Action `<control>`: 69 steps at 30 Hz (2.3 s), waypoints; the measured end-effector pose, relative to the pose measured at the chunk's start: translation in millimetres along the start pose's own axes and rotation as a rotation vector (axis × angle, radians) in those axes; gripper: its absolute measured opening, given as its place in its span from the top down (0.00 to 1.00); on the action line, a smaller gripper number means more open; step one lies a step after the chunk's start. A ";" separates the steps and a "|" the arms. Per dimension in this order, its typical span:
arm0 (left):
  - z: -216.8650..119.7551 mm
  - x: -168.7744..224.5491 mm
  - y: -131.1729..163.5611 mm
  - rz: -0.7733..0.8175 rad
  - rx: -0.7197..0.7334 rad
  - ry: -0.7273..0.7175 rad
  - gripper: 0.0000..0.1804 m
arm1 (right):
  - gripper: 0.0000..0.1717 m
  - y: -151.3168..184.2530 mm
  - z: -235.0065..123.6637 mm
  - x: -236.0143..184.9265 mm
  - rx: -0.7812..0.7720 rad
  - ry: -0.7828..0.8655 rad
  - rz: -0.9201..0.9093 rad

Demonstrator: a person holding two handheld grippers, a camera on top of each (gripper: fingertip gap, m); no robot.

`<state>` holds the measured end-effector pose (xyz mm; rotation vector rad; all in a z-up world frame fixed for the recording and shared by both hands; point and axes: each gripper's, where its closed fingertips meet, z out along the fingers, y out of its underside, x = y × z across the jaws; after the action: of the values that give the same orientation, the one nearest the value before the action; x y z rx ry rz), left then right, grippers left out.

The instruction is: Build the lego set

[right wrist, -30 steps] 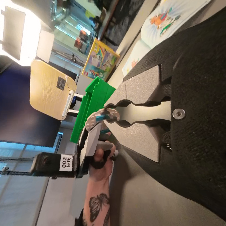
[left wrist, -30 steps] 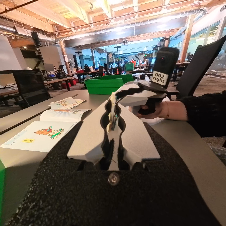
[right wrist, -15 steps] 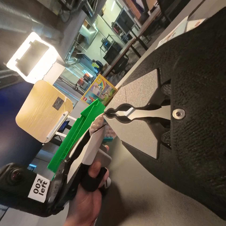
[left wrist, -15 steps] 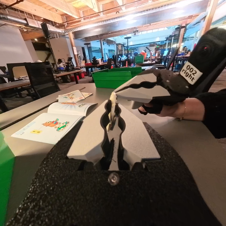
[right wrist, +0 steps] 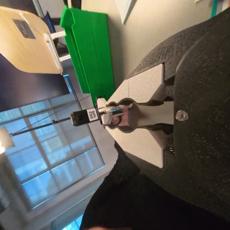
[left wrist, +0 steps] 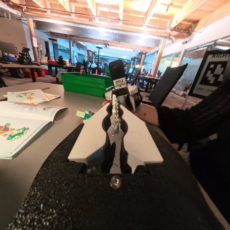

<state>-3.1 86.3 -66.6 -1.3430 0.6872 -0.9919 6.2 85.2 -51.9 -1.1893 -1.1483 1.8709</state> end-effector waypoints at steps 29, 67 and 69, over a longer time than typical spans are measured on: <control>10.1 -9.3 0.4 0.324 -0.005 -0.244 0.72 | 0.98 -34.1 -16.9 23.8 0.295 0.036 0.226; 2.3 -47.7 0.6 0.149 -0.038 -0.490 0.98 | 0.97 -6.4 8.2 52.8 -0.038 0.735 -0.745; 2.5 -47.7 2.7 0.234 -0.078 -0.504 0.98 | 0.97 -6.8 7.5 51.9 -0.009 0.709 -0.668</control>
<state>-21.8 129.5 -75.3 -1.4670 0.4845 -0.4157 -20.6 129.3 -63.1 -1.1401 -0.9657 0.8405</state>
